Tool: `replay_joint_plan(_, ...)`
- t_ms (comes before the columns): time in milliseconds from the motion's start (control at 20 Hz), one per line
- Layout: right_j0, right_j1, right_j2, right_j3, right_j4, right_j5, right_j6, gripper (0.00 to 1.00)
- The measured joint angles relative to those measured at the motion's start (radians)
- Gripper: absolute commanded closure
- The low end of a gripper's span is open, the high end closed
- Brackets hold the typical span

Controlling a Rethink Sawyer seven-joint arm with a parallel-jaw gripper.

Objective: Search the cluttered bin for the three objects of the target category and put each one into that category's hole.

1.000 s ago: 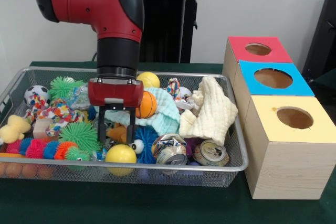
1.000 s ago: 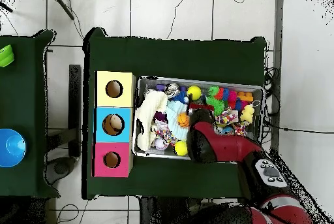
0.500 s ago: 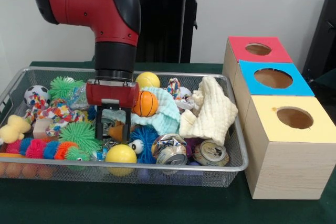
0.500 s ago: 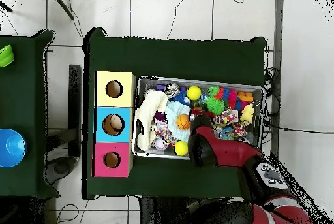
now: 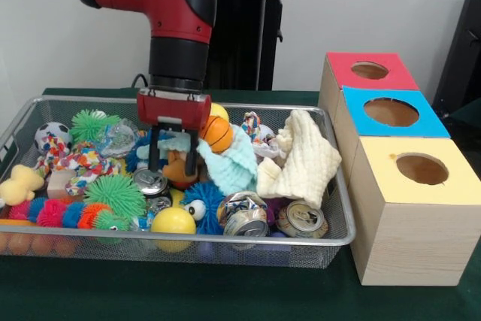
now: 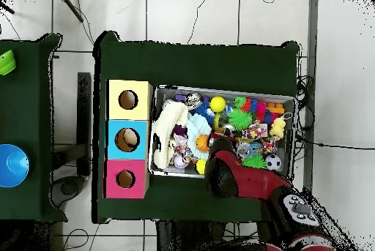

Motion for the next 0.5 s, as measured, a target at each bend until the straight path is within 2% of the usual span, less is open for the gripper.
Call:
replay_joint_plan(400, 0.005, -0.059, -0.007, 0.070, 0.029, 0.051, 0.000, 0.00)
replay_joint_plan(450, 0.005, -0.064, -0.008, 0.078, 0.031, 0.053, 0.000, 1.00)
replay_joint_plan(500, 0.006, -0.066, -0.012, 0.083, 0.031, 0.053, 0.000, 1.00)
